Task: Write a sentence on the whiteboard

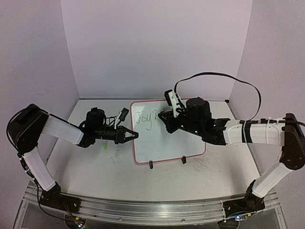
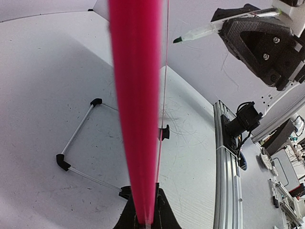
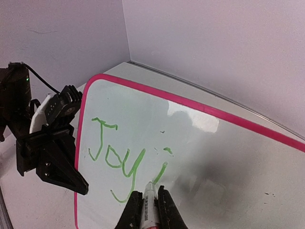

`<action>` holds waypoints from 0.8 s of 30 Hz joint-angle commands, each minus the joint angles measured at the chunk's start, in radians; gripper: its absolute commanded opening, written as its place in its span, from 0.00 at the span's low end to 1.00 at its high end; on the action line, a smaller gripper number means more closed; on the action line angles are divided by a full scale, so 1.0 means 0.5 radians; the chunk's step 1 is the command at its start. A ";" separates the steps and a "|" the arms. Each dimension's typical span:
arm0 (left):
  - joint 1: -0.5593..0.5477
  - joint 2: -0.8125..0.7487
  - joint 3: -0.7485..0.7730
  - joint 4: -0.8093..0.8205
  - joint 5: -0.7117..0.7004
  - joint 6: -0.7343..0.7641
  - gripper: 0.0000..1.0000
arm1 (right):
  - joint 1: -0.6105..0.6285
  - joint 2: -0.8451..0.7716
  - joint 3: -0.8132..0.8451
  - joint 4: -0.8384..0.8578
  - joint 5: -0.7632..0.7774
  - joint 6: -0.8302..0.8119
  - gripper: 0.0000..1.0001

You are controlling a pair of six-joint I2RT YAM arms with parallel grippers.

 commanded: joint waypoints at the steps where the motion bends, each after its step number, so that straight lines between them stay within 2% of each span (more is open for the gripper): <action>1: 0.034 -0.049 -0.020 -0.091 -0.285 0.075 0.00 | -0.075 -0.157 -0.106 0.135 -0.061 0.030 0.00; 6: 0.034 -0.041 -0.016 -0.091 -0.286 0.073 0.00 | -0.099 -0.160 -0.075 0.131 0.061 0.010 0.00; 24: 0.034 -0.044 -0.005 -0.091 -0.285 0.072 0.00 | -0.106 -0.053 0.006 0.149 0.107 0.029 0.00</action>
